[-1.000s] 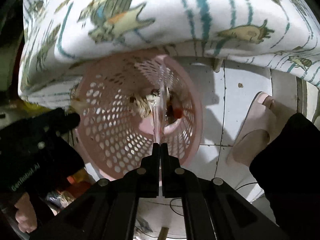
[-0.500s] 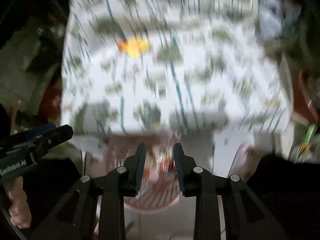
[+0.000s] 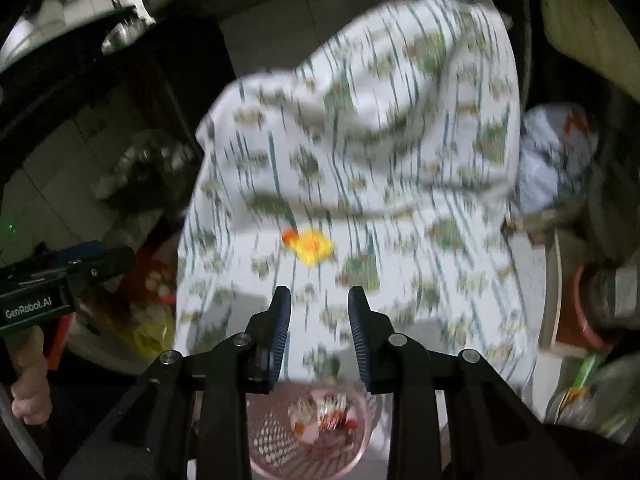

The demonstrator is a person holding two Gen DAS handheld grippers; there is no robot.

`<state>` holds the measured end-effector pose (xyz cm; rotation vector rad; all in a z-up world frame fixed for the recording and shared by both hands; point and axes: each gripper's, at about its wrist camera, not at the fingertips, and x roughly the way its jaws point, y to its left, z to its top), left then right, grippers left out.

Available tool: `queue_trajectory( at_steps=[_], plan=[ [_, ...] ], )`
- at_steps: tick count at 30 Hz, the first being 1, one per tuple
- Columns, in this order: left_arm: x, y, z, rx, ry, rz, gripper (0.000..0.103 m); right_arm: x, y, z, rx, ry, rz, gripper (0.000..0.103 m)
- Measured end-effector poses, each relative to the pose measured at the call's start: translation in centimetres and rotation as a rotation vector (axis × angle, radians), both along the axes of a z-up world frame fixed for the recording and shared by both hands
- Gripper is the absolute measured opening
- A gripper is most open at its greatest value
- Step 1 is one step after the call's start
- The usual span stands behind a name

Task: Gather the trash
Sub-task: 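Move both open tools back above the cloth toward the yellow packet, then lower both open tools toward the yellow packet and orange cap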

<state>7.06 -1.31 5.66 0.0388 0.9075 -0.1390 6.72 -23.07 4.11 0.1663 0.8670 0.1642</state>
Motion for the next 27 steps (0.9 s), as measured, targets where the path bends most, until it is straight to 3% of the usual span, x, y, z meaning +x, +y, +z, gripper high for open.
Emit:
queue_trajectory(
  at_steps=[2,8,13,21,25,27],
  plan=[
    [1.0,-0.1,1.6,0.009,-0.048,-0.014,0.075,1.4,-0.2,1.6,-0.013,-0.046,0.002,0.049],
    [4.7,0.3,2.6,-0.016,-0.081,0.011,0.078,6.1,0.3,3.1,-0.078,-0.108,0.001,0.054],
    [8.1,0.9,0.6,0.033,-0.08,0.032,0.082,8.6,0.8,1.1,-0.09,-0.097,0.014,0.057],
    [11.0,2.1,-3.0,0.022,-0.068,0.073,0.085,11.0,1.2,-3.4,-0.13,-0.074,-0.028,0.067],
    [11.1,2.2,-2.5,0.007,-0.142,0.075,0.1,12.4,1.4,-3.5,-0.134,-0.086,-0.023,0.067],
    [11.1,2.2,-2.1,0.008,-0.183,0.084,0.102,12.9,1.6,-3.8,-0.147,-0.09,-0.022,0.068]
  ],
)
